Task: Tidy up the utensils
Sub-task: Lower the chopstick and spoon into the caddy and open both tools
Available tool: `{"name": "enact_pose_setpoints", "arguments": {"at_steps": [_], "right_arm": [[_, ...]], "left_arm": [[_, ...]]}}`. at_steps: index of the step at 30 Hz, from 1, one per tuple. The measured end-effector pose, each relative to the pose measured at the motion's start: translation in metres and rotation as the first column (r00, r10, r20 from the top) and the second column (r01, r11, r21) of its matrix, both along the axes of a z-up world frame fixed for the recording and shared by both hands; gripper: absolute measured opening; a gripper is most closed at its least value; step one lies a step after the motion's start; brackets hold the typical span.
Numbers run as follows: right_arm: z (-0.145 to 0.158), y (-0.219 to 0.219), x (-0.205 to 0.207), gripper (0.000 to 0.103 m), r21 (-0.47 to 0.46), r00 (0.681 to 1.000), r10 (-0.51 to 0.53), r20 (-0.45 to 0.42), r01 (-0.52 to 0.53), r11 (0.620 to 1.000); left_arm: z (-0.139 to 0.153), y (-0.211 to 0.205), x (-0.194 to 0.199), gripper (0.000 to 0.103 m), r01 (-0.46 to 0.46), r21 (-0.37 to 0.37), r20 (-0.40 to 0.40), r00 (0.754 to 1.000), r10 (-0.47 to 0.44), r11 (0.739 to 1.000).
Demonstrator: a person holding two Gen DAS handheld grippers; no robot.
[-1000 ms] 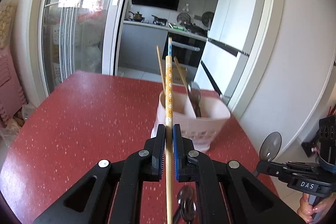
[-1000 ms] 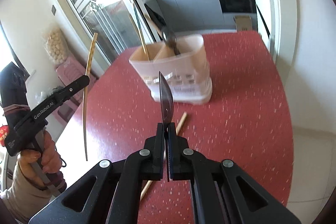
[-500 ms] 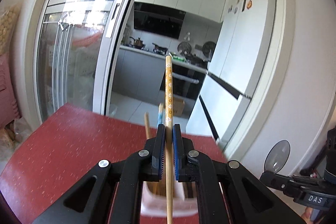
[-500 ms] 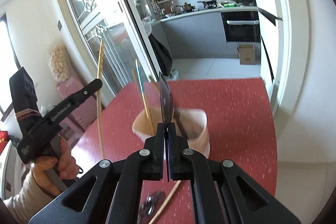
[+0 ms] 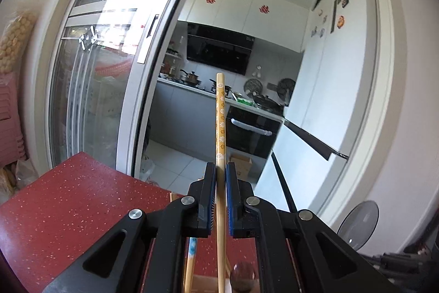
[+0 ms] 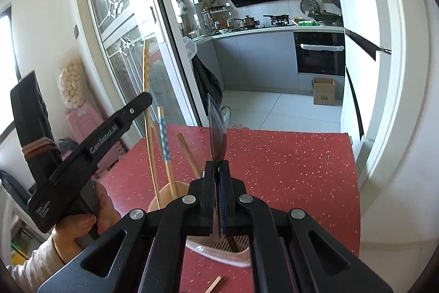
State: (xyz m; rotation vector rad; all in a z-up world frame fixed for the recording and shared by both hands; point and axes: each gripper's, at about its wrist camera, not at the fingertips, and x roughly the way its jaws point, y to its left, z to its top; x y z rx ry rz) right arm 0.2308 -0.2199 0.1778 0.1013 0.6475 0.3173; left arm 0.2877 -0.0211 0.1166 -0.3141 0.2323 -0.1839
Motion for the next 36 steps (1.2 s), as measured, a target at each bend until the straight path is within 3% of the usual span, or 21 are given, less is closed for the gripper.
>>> {"name": "enact_pose_setpoints", "arguments": {"at_steps": [6, 16, 36], "right_arm": [[-0.023, 0.004, 0.014, 0.004, -0.055, 1.000, 0.020, 0.011, -0.019, 0.998], [-0.057, 0.019, 0.016, 0.004, -0.195, 0.999, 0.050, -0.012, -0.051, 0.980], [-0.074, 0.011, 0.037, 0.005, -0.092, 0.988, 0.023, -0.150, -0.037, 0.995]], "left_arm": [[-0.024, -0.005, 0.005, 0.037, -0.041, 0.017, -0.005, 0.999, 0.041, 0.999], [-0.050, -0.015, -0.017, 0.037, -0.047, 0.111, 0.000, 0.999, 0.047, 0.993], [-0.058, -0.007, -0.032, 0.037, -0.019, 0.199, -0.100, 0.994, 0.039, 0.980]]}}
